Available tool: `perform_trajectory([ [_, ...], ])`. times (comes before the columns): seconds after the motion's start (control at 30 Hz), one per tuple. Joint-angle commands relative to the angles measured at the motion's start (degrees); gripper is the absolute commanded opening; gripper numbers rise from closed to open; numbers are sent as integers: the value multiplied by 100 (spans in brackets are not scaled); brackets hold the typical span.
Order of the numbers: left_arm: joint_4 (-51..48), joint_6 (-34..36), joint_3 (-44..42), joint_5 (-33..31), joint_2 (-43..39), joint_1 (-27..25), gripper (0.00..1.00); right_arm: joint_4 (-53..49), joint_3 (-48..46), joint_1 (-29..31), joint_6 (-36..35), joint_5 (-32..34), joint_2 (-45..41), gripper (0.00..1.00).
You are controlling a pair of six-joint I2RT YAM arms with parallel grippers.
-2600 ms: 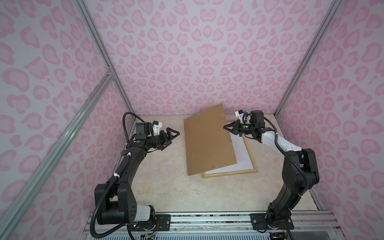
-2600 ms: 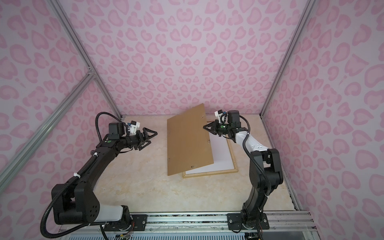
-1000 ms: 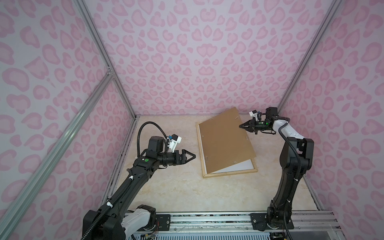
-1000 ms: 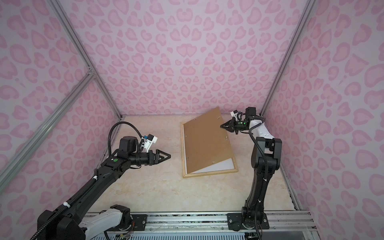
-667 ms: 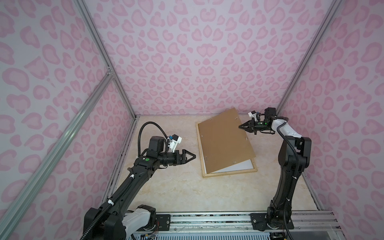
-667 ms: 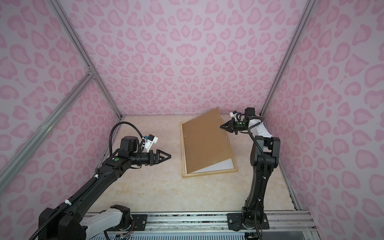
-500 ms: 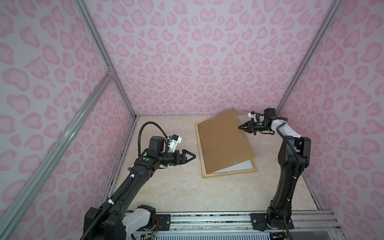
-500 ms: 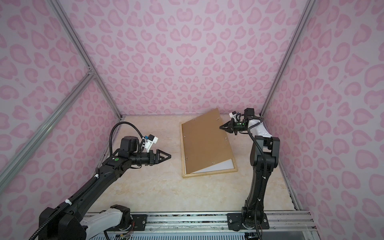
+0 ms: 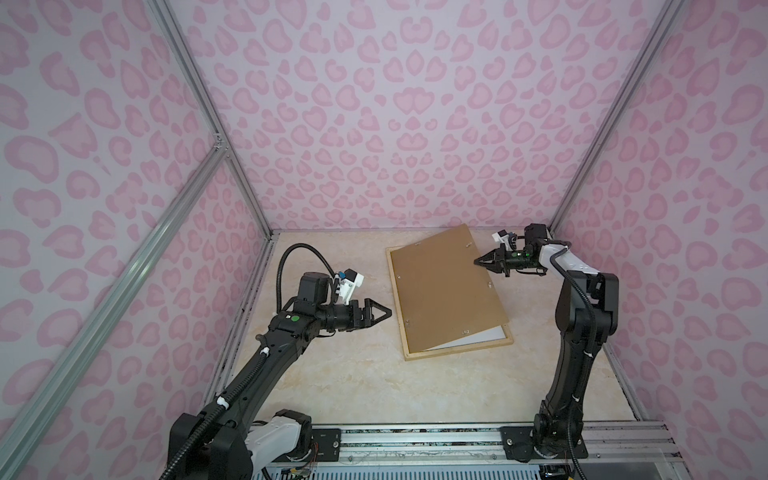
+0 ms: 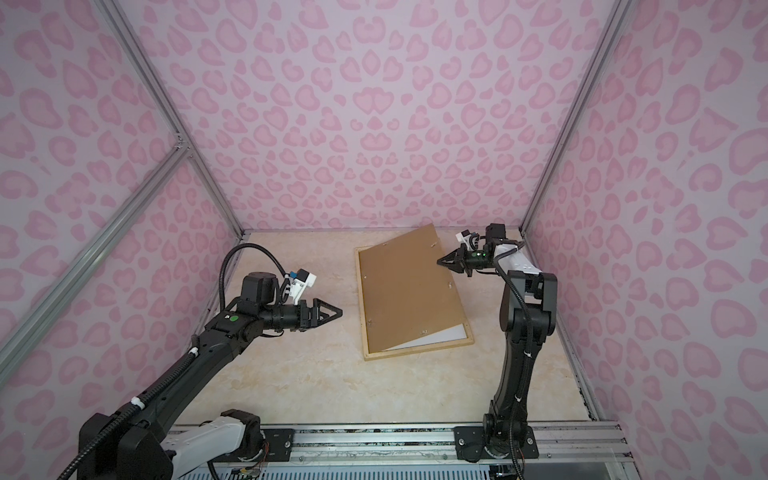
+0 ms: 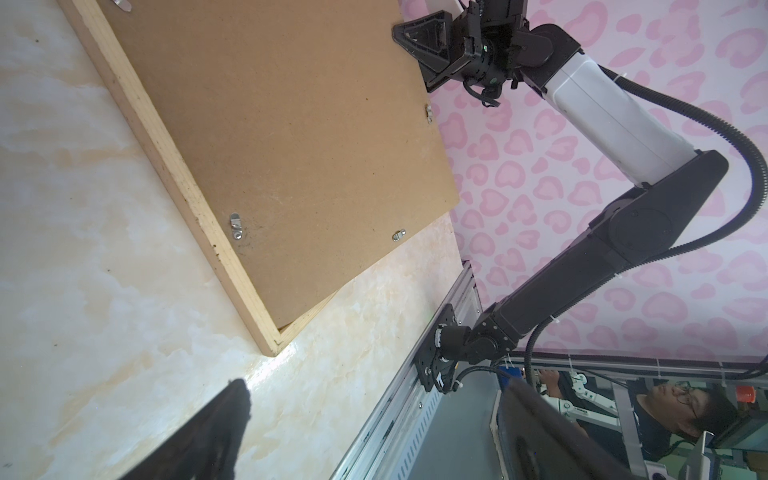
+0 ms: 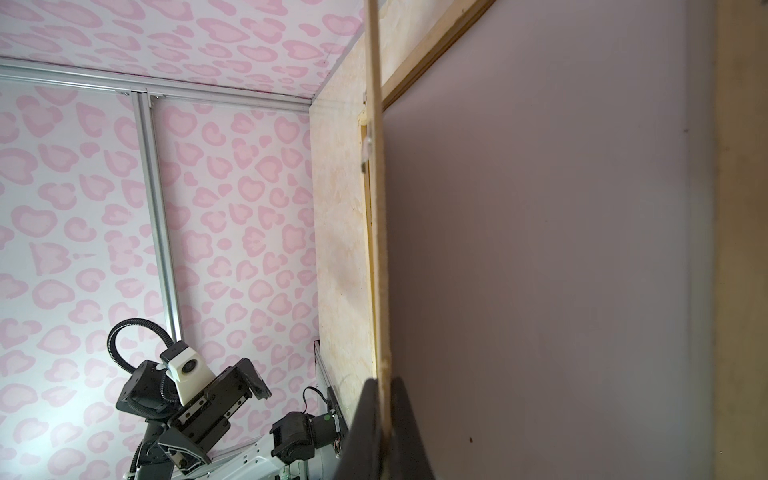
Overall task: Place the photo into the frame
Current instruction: 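Lower the cardboard backing flat into the wooden frame with the right gripper, then release, then move both grippers down onto the wooden frame's edges beside the backing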
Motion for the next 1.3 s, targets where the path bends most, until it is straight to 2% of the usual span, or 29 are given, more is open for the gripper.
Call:
perform_trajectory([
  [0.0,193,19,19,70,18,13,97,-243,50,4,-96,-90,143,0],
  [0.1,189,16,19,70,36,24,97,-272,39,4,-157,-20,203,3],
  [0.27,229,-20,10,95,79,40,97,-367,85,-63,-195,187,326,22],
  [0.47,246,-38,-7,113,87,66,97,-589,206,-119,-264,566,467,39],
  [0.73,253,-38,-14,122,106,92,97,-939,415,-114,-327,1256,526,50],
  [0.87,254,-42,-7,114,115,118,97,-1380,626,-45,-495,1865,538,54],
  [0.93,254,-47,-7,122,131,137,97,-1660,779,26,-612,2629,459,57],
  [1.03,254,-42,-14,106,141,163,97,-1610,683,51,-579,3510,165,71],
  [1.17,207,-39,-16,-33,199,225,97,-1522,520,115,-522,3920,-73,82],
  [1.27,41,-4,8,-454,353,226,97,-1339,252,277,-440,4272,-137,88],
])
